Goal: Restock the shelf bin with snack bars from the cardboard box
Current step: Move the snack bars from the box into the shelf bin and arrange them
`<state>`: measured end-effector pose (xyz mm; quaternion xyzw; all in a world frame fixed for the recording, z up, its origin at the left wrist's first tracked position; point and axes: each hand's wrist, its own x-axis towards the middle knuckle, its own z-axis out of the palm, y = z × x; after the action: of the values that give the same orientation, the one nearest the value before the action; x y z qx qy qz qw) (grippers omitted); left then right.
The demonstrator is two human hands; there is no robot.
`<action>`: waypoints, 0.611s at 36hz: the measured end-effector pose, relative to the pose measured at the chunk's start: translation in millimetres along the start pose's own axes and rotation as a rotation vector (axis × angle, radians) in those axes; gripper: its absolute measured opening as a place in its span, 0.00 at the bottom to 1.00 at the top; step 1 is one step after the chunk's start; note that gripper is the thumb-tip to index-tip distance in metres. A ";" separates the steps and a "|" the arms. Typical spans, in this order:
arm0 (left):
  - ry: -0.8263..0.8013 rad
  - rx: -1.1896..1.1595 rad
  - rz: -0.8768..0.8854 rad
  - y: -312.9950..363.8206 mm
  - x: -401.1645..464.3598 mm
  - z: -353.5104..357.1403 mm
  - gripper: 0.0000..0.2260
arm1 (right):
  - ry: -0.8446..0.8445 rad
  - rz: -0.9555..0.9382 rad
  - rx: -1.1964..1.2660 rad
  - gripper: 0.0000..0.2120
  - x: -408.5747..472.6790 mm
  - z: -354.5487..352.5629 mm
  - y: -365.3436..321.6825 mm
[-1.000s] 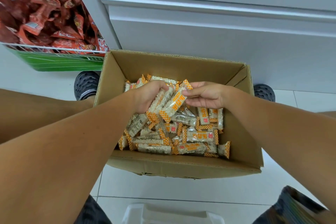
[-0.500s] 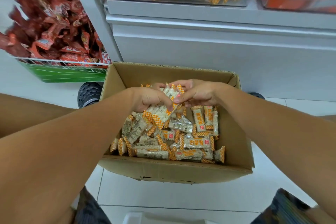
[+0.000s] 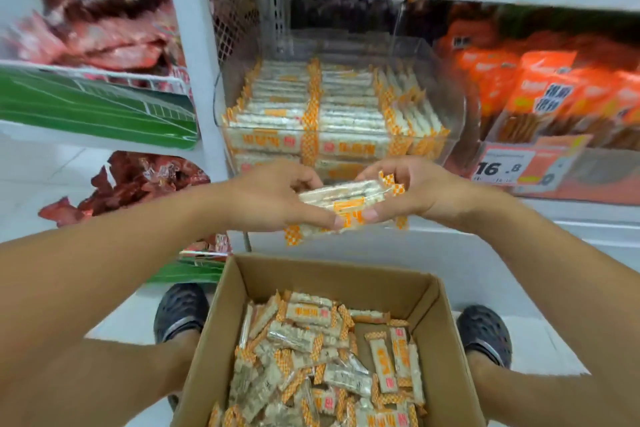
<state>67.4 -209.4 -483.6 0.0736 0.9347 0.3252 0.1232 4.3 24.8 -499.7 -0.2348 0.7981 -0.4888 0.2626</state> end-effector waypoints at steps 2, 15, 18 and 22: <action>0.141 0.006 0.059 11.6 -0.3 -30.3 0.20 | 0.117 -0.103 -0.037 0.31 9.4 -14.6 -30.9; 0.372 0.566 0.057 -27.6 68.4 -73.7 0.21 | 0.543 -0.050 -0.114 0.36 151.8 -82.4 -73.7; 0.262 0.644 0.014 -38.7 87.6 -72.7 0.24 | 0.574 -0.069 -0.178 0.35 196.4 -82.2 -77.1; 0.209 0.725 -0.028 -46.7 95.5 -68.4 0.32 | 0.563 -0.154 -0.328 0.33 252.4 -79.7 -80.9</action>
<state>-45.9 -265.3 -478.4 0.0663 0.9975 -0.0230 -0.0023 -227.5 -115.6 -443.8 -0.1895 0.8873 -0.4178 -0.0474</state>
